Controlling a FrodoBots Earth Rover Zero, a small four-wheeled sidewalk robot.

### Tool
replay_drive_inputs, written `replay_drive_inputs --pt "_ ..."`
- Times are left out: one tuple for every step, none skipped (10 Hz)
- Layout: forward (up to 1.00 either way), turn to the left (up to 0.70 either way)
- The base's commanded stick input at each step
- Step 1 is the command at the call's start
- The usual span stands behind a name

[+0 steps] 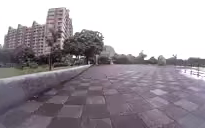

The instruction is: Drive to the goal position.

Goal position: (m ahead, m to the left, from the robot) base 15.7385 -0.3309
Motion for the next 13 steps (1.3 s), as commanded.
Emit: replay_drive_inputs --pt "1.0 -0.01" --pt "1.0 -0.01" --pt "1.0 -0.01" --pt "1.0 -0.01" --pt "1.0 -0.01" --pt "1.0 -0.01" --pt "1.0 -0.01" --pt "1.0 -0.01" --pt "1.0 -0.01" --pt "1.0 -0.01" --pt "1.0 -0.01" --pt "1.0 -0.01" --pt "1.0 -0.01"
